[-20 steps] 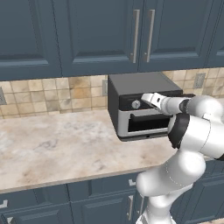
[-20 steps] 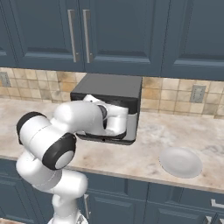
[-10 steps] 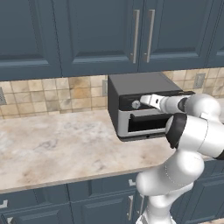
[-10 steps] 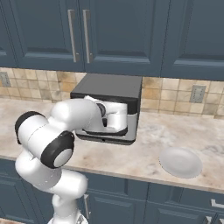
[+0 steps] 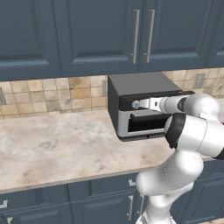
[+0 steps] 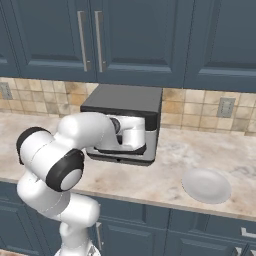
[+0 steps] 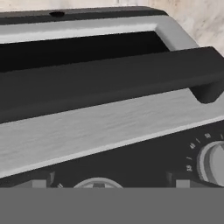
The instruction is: Pull the toaster oven rack outwards. Pick up the baguette from the plate and place it on the toaster oven rack. Close the toaster oven door fully and set the temperature to the lowest setting.
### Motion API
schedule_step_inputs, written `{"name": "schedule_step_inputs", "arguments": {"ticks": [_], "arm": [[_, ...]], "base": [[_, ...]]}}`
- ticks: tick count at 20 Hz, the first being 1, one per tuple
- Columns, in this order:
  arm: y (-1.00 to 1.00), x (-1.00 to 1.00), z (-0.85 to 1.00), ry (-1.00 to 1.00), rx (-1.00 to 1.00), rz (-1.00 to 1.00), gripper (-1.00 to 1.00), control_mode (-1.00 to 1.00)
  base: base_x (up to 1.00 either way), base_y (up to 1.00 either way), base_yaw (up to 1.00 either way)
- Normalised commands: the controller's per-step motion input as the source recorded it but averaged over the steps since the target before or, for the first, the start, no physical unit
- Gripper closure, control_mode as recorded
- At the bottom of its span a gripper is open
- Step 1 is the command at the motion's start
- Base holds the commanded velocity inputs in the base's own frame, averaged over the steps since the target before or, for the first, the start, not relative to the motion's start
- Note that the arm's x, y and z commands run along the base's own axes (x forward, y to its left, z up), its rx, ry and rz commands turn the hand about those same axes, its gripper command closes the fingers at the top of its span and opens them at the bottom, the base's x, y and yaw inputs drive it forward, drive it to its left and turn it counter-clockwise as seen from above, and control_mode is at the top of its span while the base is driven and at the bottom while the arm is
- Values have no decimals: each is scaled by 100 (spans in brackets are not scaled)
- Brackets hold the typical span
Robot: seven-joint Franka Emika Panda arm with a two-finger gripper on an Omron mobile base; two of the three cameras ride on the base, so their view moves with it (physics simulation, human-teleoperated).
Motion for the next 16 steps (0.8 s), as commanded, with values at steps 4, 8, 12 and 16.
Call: {"name": "schedule_step_inputs", "arguments": {"ticks": [4, 8, 12, 16], "arm": [[2, 76, -30, -5, -35, 23, -100, -100], [10, 67, -26, -10, -41, 25, -100, -100], [17, 65, -26, -16, -44, 26, -100, -100], [14, 61, -24, -17, -46, 27, -100, -100]], "base": [[0, 0, 0], [0, 0, 0], [0, 0, 0], [0, 0, 0]]}}
